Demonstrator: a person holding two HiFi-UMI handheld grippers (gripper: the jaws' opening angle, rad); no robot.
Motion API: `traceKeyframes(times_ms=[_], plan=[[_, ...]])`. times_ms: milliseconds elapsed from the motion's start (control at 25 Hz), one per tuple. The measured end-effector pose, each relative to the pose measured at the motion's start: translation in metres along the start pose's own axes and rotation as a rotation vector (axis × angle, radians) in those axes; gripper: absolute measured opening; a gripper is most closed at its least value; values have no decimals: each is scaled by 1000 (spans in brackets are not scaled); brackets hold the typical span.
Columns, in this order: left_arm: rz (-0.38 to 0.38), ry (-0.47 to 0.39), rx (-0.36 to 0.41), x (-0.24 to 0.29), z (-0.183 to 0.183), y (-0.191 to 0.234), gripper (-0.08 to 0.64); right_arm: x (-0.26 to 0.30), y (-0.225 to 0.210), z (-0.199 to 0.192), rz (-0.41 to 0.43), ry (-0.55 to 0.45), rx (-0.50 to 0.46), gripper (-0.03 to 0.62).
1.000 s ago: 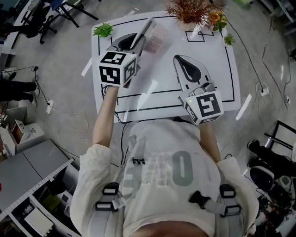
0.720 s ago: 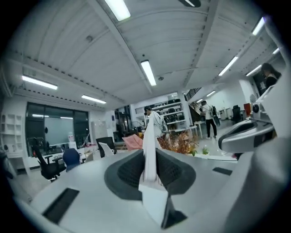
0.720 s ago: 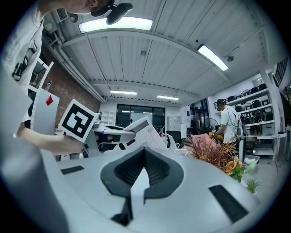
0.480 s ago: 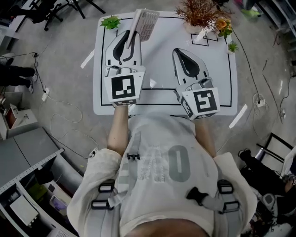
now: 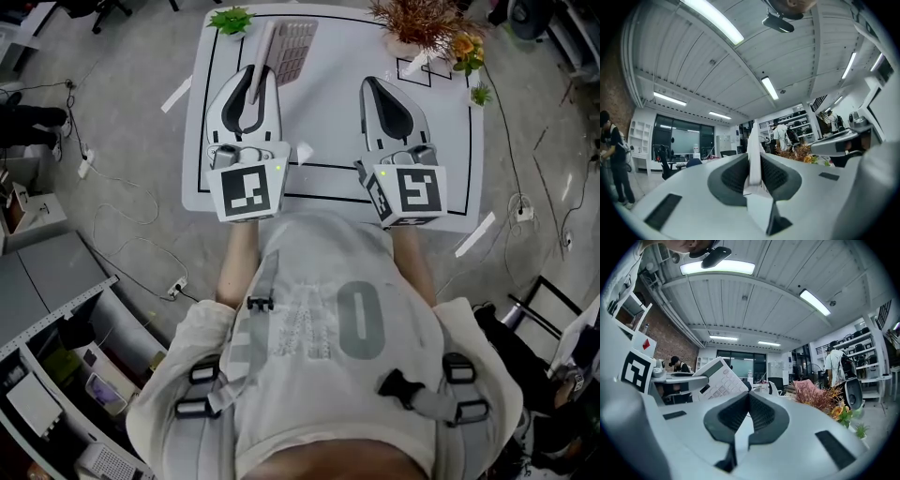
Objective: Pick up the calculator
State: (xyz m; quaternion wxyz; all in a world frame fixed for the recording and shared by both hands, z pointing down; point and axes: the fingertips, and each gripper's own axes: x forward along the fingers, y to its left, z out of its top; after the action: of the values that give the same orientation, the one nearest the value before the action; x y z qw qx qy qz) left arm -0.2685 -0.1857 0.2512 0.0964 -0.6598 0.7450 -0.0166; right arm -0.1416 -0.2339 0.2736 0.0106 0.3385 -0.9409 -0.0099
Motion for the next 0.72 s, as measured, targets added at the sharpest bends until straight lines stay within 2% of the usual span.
traceKeyframes(times_ms=[600,720], plan=[[-13,9,16,7,1,-4,78,6,-13,-12,-13,19,36,8],[-10,15,-8,7,0,-1,78,6,-14,-12,-16,22,36,8]])
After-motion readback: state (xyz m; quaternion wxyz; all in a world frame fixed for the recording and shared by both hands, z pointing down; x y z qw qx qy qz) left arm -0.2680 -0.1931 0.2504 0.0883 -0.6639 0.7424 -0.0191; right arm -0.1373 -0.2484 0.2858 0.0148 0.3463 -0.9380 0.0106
